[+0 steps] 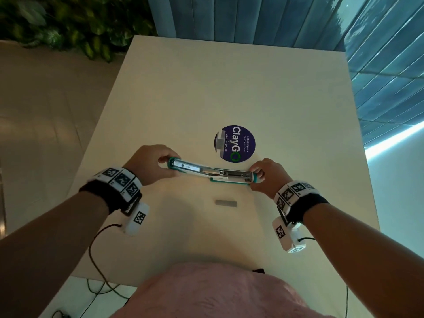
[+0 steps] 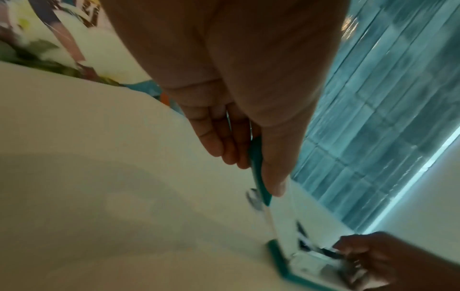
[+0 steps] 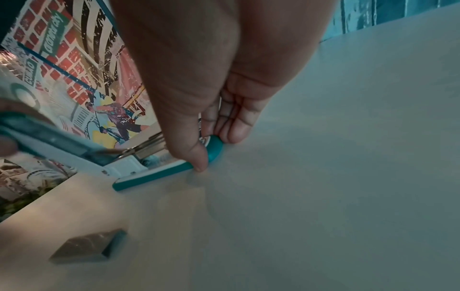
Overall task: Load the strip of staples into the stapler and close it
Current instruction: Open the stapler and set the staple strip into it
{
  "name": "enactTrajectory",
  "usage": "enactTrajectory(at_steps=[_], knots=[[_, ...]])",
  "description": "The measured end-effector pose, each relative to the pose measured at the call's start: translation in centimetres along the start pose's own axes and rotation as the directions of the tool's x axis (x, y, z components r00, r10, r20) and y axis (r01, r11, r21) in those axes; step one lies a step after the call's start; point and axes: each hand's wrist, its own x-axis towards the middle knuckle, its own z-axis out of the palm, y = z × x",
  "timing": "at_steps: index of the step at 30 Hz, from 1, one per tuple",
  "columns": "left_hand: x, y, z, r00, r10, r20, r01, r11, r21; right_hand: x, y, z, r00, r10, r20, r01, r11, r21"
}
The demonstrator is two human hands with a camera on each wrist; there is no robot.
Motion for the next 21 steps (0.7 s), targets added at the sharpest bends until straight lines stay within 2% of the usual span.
enactTrajectory(at_steps=[3,8,9,11,13,14,17,19,21], knots=[[0.2,-2.0,2.0,0.995,-0.092,0.033,0.09,0.995,0.049,-0.1,-0.1,0.0,1.0,-0.001,0.005,0.001,1.0,-0.018],[0.9,-3.3,3.8,0.995,-0.101,-0.015,0.102,0.994,0.04,-0.7,-1.0,0.1,1.0,0.018,-0.022,-0.02,0.996,-0.083],[0.9,-3.5,3.8,0.995,-0.099,-0.015,0.1,0.994,0.04,-1.1,-1.6,0.2,0.998,-0.033,-0.055,0.027,0.994,-0.11],[0.9,-3.6,3.8,0.995,-0.101,-0.012,0.101,0.994,0.032,-2.5,-3.5,0.8,0.972,-0.22,-0.082,0.207,0.968,-0.146],[0.9,-3.6,3.8,0.994,-0.109,-0.007,0.109,0.994,0.027,-4.0,-5.3,2.0,0.935,-0.353,0.035,0.352,0.913,-0.205],[0.9,-3.6,3.9,0.993,-0.114,-0.007,0.114,0.993,0.02,-4.5,-5.8,2.9,0.922,-0.369,0.115,0.387,0.889,-0.245],[0.8,-3.6,3.9,0.99,-0.138,-0.017,0.138,0.99,0.0,-5.0,-5.4,5.1,0.933,-0.254,0.253,0.326,0.896,-0.302],[0.8,-3.6,4.0,0.989,-0.149,-0.017,0.148,0.989,-0.016,-5.0,-4.8,5.6,0.95,-0.19,0.247,0.249,0.939,-0.238],[0.8,-3.6,3.9,0.988,-0.153,-0.012,0.153,0.988,-0.024,-4.9,-4.5,5.7,0.956,-0.178,0.233,0.225,0.955,-0.194]])
